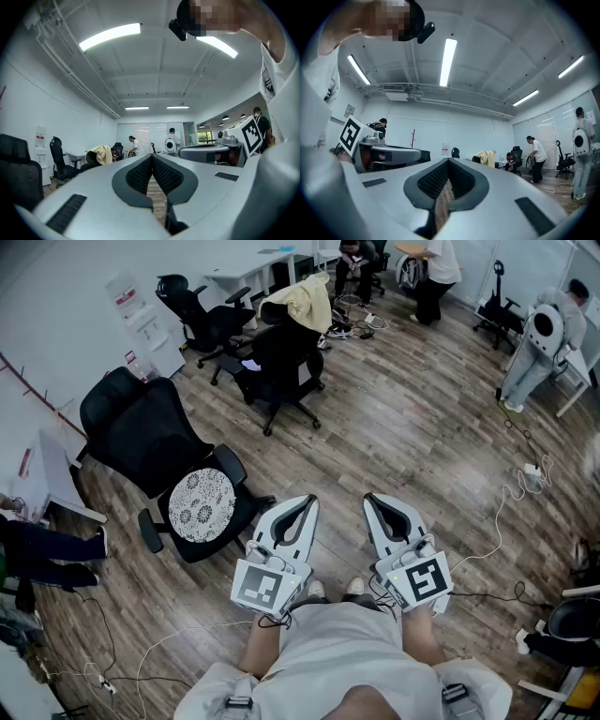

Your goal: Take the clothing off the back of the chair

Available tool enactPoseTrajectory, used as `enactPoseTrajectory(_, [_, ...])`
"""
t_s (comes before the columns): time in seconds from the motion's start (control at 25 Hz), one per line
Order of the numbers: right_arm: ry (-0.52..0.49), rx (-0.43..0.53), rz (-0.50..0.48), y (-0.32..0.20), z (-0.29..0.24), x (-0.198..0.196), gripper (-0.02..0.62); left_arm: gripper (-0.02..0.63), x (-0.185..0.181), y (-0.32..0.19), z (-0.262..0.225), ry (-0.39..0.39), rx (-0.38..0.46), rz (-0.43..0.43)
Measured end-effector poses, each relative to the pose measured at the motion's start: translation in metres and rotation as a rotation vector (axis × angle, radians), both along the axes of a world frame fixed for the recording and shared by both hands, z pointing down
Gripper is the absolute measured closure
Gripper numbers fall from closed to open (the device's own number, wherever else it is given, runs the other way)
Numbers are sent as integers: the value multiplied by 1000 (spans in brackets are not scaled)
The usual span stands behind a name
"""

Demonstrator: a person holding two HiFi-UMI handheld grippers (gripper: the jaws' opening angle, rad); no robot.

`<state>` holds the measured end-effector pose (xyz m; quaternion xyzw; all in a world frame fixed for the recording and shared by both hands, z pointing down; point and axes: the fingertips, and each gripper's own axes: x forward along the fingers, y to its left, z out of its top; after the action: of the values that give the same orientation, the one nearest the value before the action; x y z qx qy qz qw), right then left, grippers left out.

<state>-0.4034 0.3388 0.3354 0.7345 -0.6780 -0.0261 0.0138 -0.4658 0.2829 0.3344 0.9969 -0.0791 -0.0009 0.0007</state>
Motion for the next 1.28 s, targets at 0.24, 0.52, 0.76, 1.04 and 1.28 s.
enactPoseTrajectory(0.24, [-1,-30,38,-20,6,-3,575,588,-4,-18,-2,11,-5,15])
enactPoseTrajectory(0.52, [2,-39,87,-33,8,-5,575,588,-6,-34,4,5,-5,44])
enactPoseTrajectory(0.76, [1,-44,110,-45,9,4,574,588,7,-48,2,7,-14,62])
enactPoseTrajectory(1.04, [-11,-48,105,-56,14,34,574,588,37,-59,7,-4,-13,65])
enactPoseTrajectory(1.28, [-13,-41,84,-66,17,74,574,588,76,-68,11,-9,-7,44])
